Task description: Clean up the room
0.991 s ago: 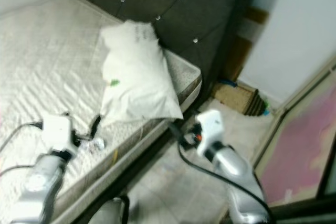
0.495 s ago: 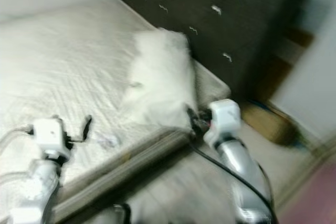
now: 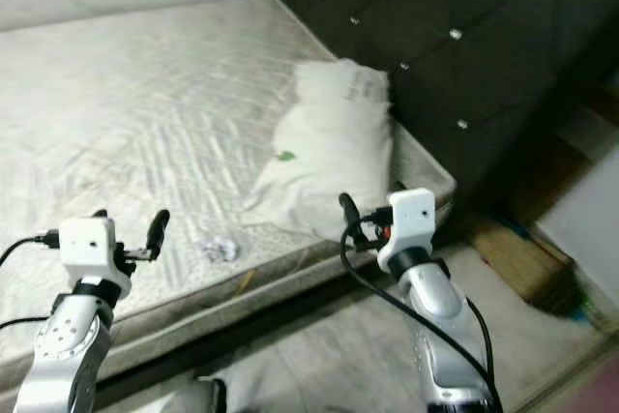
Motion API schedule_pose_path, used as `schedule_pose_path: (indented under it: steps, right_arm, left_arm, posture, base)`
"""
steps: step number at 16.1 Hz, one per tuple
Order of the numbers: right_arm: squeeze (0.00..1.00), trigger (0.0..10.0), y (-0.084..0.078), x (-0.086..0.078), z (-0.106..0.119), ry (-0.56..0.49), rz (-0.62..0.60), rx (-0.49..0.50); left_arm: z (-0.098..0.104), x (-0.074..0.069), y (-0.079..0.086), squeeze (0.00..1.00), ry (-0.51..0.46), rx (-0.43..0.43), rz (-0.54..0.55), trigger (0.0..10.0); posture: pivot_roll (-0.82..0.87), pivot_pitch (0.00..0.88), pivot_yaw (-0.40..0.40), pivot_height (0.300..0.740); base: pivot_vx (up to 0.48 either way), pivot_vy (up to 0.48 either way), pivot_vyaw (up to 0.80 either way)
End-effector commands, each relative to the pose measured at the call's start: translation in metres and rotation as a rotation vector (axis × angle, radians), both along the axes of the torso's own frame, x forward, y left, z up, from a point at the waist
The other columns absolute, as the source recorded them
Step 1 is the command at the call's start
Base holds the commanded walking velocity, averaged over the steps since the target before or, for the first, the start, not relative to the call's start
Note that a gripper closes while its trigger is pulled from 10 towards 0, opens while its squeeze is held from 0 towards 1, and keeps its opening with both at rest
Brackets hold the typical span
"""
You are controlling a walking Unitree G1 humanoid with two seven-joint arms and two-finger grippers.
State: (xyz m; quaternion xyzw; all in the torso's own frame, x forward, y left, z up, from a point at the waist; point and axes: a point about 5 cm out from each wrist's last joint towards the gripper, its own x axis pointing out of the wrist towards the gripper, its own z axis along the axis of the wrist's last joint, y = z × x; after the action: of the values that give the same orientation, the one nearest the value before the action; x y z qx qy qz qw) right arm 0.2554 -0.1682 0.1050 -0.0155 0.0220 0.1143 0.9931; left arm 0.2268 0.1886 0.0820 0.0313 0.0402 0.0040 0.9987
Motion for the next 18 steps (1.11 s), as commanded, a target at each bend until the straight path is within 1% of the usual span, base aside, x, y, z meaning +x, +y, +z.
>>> schedule_pose_path:
  steps: [1, 3, 4, 5, 7, 9, 10, 13, 15, 18]
  right_arm:
    - [0.00, 10.0, -0.006, -0.002, -0.002, 0.009, -0.032, -0.007]
    - [0.00, 10.0, -0.006, -0.002, -0.001, -0.010, -0.049, -0.036]
    - [0.00, 10.0, -0.007, -0.001, 0.000, -0.010, -0.059, -0.030]
    - [0.00, 10.0, -0.006, 0.001, -0.001, -0.010, -0.060, -0.032]
    - [0.00, 10.0, -0.006, 0.003, -0.001, -0.013, -0.064, -0.036]
    - [0.00, 10.0, -0.007, 0.004, -0.001, -0.021, -0.063, -0.054]
    - [0.00, 10.0, -0.010, 0.004, -0.001, -0.015, -0.077, -0.052]
    - [0.00, 10.0, -0.014, 0.004, -0.002, -0.017, -0.099, -0.047]
    - [0.00, 10.0, -0.014, 0.003, -0.003, -0.013, -0.104, -0.049]
    - [0.00, 10.0, -0.012, 0.004, -0.004, -0.016, -0.105, -0.052]
  left_arm:
    - [0.001, 0.000, -0.002, 0.00, -0.005, -0.007, 0.000, 10.0]
    - [0.000, 0.000, -0.003, 0.00, -0.002, -0.002, -0.007, 10.0]
    - [0.003, 0.003, -0.004, 0.00, -0.019, 0.023, -0.016, 10.0]
    - [0.004, 0.008, -0.001, 0.00, -0.026, 0.030, -0.010, 10.0]
    - [0.005, 0.010, 0.002, 0.00, -0.028, 0.037, -0.005, 10.0]
    - [0.003, 0.009, 0.000, 0.00, -0.019, 0.034, -0.021, 10.0]
    - [0.001, 0.007, -0.002, 0.00, -0.015, 0.023, -0.045, 10.0]
    - [0.002, 0.009, -0.002, 0.00, -0.019, 0.015, -0.052, 10.0]
    - [0.002, 0.010, -0.005, 0.00, -0.026, 0.002, -0.071, 10.0]
    - [0.002, 0.010, -0.005, 0.00, -0.026, 0.001, -0.074, 10.0]
  posture:
    - [-0.01, 0.051, -0.059, 0.740]
    - [-0.01, 0.051, -0.059, 0.740]
    - [-0.01, 0.051, -0.064, 0.740]
    - [-0.01, 0.051, -0.063, 0.740]
    - [-0.01, 0.049, -0.062, 0.740]
    - [-0.01, 0.049, -0.062, 0.740]
    - [-0.02, 0.049, -0.056, 0.740]
    - [-0.03, 0.053, -0.052, 0.740]
    - [-0.02, 0.055, -0.050, 0.740]
    - [-0.02, 0.058, -0.049, 0.740]
  base:
    - [0.000, 0.000, 0.80]
    - [0.000, 0.000, 0.80]
    - [0.000, 0.000, 0.80]
    - [0.000, 0.000, 0.80]
    - [0.000, 0.000, 0.80]
    - [0.000, 0.000, 0.79]
    - [0.000, 0.000, 0.00]
    - [0.000, 0.000, 0.00]
    - [0.283, 0.000, 0.00]
    - [0.329, 0.000, 0.00]
